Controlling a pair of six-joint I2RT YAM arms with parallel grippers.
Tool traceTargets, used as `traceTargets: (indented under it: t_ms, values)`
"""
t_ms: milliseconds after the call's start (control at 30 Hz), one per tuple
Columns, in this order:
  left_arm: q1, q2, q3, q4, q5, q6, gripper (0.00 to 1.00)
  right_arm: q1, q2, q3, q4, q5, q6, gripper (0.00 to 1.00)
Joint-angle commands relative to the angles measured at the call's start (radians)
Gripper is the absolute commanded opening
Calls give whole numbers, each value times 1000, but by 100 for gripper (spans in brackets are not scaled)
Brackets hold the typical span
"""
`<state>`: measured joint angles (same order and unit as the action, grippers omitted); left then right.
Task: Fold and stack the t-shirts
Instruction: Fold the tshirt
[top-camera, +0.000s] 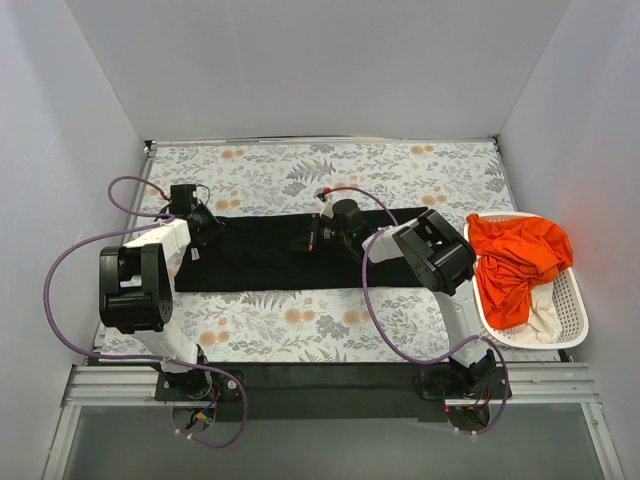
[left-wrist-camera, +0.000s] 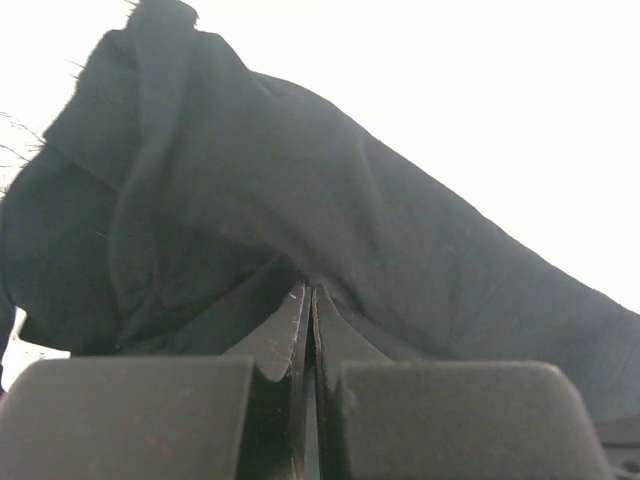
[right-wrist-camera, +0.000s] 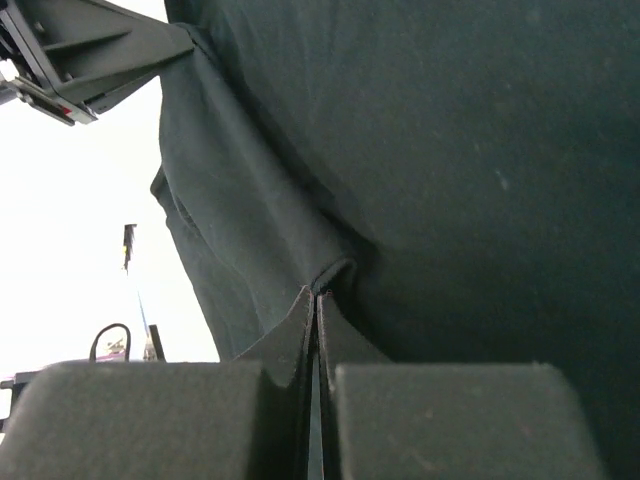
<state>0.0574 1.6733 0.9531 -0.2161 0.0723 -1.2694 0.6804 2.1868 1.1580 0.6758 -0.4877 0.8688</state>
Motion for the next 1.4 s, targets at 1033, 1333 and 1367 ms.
traceTargets:
  t_ms: [1033,1333,1367]
  values:
    - [25,-277,-209,-62,96,-61,76,-7,-159,-127,13,-17,12,31]
    - [9,-218,-237,-8,164,-70,80,15,-134,-129,15,-29,21,33]
    - [7,-213,-237,-5,165,-70,79,16,-130,-126,15,-29,22,33]
